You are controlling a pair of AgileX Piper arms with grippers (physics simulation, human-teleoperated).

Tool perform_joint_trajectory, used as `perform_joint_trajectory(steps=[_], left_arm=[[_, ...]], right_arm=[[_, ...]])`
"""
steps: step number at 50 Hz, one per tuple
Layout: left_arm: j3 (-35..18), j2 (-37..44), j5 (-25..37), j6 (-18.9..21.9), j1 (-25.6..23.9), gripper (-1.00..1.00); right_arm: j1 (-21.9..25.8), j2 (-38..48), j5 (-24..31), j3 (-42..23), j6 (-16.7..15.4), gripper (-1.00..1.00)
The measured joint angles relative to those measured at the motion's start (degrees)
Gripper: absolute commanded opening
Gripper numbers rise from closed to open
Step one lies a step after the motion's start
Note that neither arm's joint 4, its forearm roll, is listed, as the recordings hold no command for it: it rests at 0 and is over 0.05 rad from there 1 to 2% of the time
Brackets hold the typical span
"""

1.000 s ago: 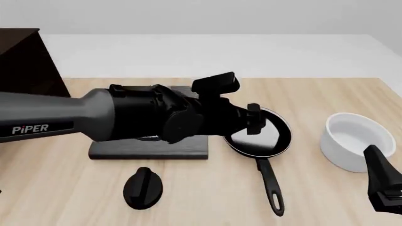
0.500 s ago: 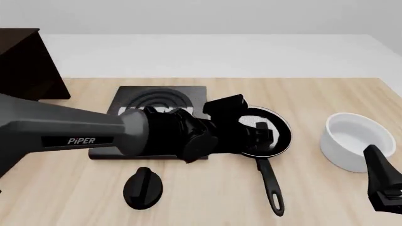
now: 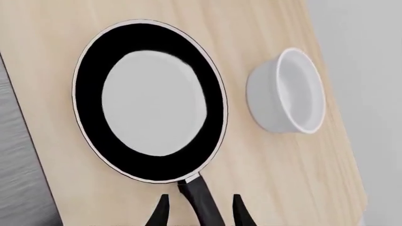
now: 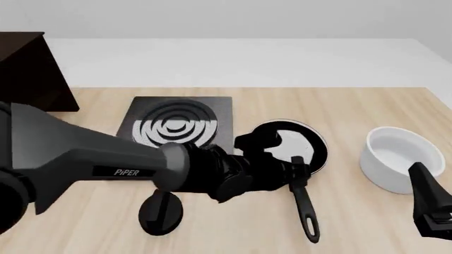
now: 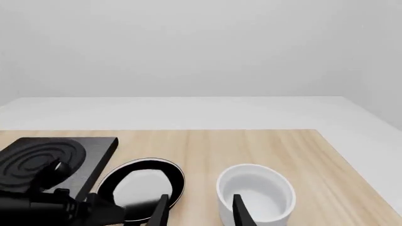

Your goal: Put the frying pan under the cabinet shelf.

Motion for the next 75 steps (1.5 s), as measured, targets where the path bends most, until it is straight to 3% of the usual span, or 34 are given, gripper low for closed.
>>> perform_joint_trajectory(steps=[26,49,50,62,75], left_arm=[[0.9,6.0,-6.4,-4.0,-2.4,1.0],[1.0,7.9,-11.7,4.1,-4.7,1.0],[1.0,8.0,-12.0,4.2,-4.8,-1.0],[0.8,10.6,-15.5,-5.9,-5.8,-1.0],[4.5,9.6,-19.9,-12.0,-5.3,-1.0]], right_arm=[[0.0,0.0,0.0,0.0,0.0,1.0],[0.0,0.0,0.0,0.0,0.0,1.0],[0.0,0.0,0.0,0.0,0.0,1.0],[0.0,0.0,0.0,0.0,0.0,1.0],[0.0,0.0,0.0,0.0,0.0,1.0]])
